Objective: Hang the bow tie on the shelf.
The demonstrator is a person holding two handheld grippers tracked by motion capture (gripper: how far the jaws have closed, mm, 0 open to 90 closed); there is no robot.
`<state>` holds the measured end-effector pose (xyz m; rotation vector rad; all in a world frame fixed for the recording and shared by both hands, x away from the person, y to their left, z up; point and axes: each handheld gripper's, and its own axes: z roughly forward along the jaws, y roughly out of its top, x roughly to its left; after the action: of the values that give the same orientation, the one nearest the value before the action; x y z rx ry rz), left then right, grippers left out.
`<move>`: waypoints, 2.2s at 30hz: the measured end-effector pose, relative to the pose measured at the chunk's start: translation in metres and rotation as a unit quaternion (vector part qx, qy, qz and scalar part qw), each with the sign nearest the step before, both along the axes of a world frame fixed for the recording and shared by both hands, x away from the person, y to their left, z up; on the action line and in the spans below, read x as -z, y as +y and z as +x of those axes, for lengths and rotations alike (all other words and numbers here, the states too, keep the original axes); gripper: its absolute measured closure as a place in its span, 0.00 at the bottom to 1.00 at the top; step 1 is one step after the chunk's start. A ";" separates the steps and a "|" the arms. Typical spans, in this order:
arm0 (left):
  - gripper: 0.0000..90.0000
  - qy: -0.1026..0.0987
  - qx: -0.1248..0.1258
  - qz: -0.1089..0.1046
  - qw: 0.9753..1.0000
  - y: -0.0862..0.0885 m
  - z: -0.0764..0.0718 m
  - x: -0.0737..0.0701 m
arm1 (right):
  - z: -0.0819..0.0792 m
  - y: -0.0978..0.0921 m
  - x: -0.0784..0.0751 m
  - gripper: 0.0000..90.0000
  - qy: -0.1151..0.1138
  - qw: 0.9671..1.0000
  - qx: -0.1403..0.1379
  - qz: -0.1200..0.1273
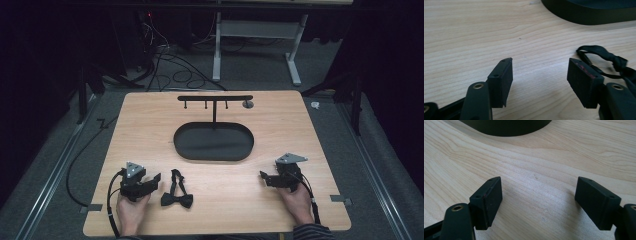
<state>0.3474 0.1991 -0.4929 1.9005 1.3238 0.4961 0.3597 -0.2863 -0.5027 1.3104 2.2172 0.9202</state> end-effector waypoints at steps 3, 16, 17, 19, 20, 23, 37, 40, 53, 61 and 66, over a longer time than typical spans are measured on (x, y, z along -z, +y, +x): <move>0.43 0.002 0.009 -0.005 1.000 -0.003 -0.002 -0.004 | 0.000 0.000 0.000 0.26 0.000 1.000 0.000 0.000; 0.45 0.022 0.057 -0.008 0.998 -0.038 -0.008 -0.016 | 0.000 0.000 0.000 0.26 0.000 1.000 -0.001 0.000; 0.45 0.024 0.057 -0.006 0.998 -0.039 -0.008 -0.015 | 0.000 0.000 0.000 0.26 0.000 1.000 -0.001 0.000; 0.47 0.029 0.055 0.000 0.998 -0.043 -0.006 -0.013 | 0.000 0.000 0.000 0.26 0.000 1.000 -0.003 0.000; 0.47 0.027 0.055 0.004 0.998 -0.044 -0.005 -0.012 | 0.000 0.000 0.000 0.26 0.000 1.000 -0.003 0.000; 0.49 0.037 0.054 0.011 0.998 -0.047 -0.003 -0.009 | 0.000 0.000 0.000 0.26 0.000 1.000 -0.003 0.000; 0.83 0.037 0.064 0.067 0.995 -0.054 -0.003 0.001 | -0.001 0.000 0.000 0.26 0.000 1.000 -0.004 0.000; 0.97 0.037 0.063 0.065 0.995 -0.054 -0.004 0.001 | -0.001 0.000 0.000 0.26 0.000 1.000 -0.004 0.000; 0.99 0.039 0.073 0.025 0.996 -0.048 -0.003 -0.011 | -0.001 0.000 0.000 0.26 0.000 1.000 -0.005 0.000; 0.99 0.008 0.088 0.023 0.996 -0.052 -0.007 -0.037 | -0.001 0.000 0.000 0.26 0.000 1.000 -0.006 0.000; 0.99 -0.011 0.097 0.007 0.995 -0.056 -0.007 -0.055 | -0.001 0.000 0.000 0.26 0.000 1.000 -0.008 0.000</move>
<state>0.3400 0.1430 -0.4374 2.0041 1.1096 0.4281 0.3586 -0.2864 -0.5027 1.2956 2.2305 0.9258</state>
